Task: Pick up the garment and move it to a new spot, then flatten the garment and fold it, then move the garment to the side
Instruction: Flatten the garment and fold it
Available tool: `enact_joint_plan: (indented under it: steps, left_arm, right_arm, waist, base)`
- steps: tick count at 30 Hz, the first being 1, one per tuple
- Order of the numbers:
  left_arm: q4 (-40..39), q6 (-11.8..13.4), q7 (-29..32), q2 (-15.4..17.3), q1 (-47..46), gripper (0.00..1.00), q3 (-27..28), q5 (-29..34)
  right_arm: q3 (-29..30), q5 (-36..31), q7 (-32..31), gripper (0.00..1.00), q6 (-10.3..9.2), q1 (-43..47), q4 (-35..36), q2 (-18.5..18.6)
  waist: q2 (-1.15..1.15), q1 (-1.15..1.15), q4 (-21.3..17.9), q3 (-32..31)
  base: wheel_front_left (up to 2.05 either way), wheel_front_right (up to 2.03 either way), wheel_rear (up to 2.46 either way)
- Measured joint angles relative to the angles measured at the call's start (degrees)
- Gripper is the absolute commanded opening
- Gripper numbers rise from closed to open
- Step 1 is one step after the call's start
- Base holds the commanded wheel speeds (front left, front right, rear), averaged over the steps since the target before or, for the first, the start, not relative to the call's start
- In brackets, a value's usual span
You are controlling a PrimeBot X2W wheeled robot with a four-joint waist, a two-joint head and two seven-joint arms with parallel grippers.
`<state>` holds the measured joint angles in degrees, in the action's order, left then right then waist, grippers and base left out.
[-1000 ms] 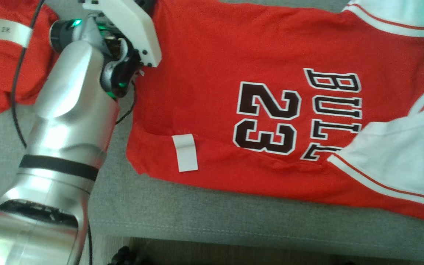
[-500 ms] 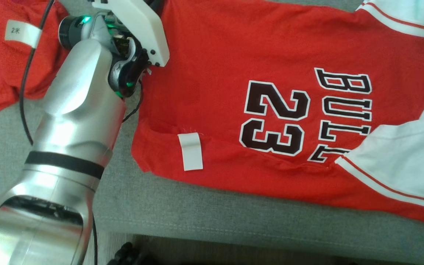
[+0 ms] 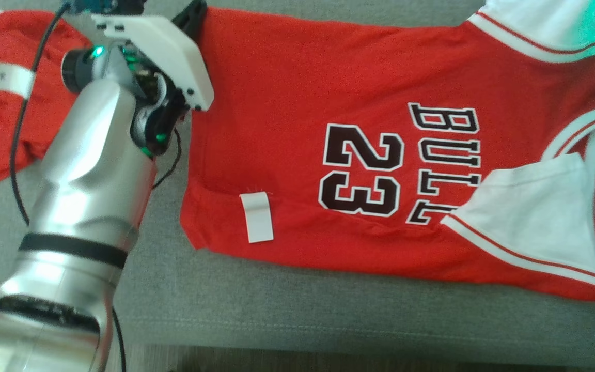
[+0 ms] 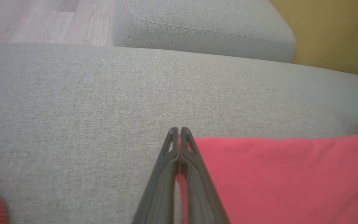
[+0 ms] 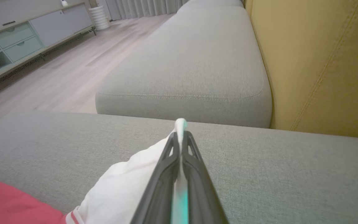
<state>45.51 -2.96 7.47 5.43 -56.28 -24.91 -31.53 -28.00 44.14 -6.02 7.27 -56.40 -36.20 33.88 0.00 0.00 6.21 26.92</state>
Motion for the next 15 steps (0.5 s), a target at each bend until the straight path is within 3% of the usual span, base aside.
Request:
enact_joint_plan:
  steps: [6, 15]
  left_arm:
    - [-4.5, -0.2, 2.4, 2.0, 4.7, 0.00, 0.2, -2.0]
    - [-16.9, 0.0, 10.4, 8.3, 13.8, 0.00, 1.1, -5.0]
  right_arm:
    - [-0.4, 2.2, 0.8, 0.00, 0.00, 6.2, 7.6, 2.0]
    - [3.3, 6.4, -5.5, 0.00, 0.00, 24.7, 19.4, 4.0]
  waist:
    - [0.00, 0.00, -1.5, -2.8]
    - [0.00, 0.00, -4.3, -5.6]
  base:
    - [0.00, 0.00, 0.00]
    - [0.00, 0.00, 0.00]
